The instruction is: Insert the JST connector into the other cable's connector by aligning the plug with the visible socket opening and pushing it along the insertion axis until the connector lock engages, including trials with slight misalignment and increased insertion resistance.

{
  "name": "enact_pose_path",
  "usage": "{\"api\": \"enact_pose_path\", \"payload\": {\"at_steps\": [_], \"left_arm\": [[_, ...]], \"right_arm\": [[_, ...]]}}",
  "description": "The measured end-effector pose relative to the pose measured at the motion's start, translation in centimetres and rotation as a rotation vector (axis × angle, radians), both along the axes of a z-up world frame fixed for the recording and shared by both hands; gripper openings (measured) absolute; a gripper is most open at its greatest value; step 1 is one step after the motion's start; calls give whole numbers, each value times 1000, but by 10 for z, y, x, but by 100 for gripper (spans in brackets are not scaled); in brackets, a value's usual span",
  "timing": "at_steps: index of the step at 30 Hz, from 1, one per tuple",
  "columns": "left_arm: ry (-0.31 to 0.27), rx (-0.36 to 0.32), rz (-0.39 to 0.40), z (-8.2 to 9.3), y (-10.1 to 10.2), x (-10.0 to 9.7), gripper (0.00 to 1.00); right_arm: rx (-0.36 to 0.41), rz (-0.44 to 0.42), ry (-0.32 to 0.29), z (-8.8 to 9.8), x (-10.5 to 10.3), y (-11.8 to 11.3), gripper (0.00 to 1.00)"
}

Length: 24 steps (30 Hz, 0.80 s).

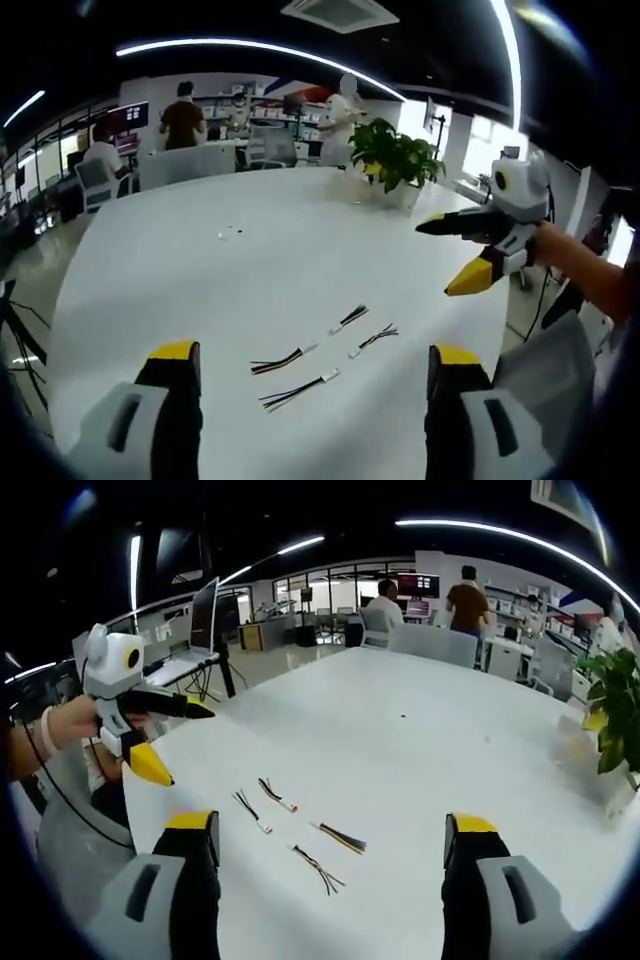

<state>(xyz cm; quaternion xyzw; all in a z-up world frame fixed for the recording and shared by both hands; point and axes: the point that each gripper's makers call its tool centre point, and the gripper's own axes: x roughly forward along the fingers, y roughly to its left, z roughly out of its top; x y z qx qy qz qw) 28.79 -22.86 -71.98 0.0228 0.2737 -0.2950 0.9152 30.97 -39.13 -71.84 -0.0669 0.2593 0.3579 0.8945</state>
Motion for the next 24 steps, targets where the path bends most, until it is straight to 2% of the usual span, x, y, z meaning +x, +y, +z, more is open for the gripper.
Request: {"api": "enact_pose_path", "payload": {"at_steps": [8,19,24], "left_arm": [[11,-29,-25,-2,-5,12,91],[7,78,-67,-19,-12,16,91],[9,70,-65,-23,-15,16,91]], "right_arm": [[-25,13,10,-9,10,1,91],[-36,14,31,-19,12,0,91],[-22,12,32,-21,13,0,91]]}}
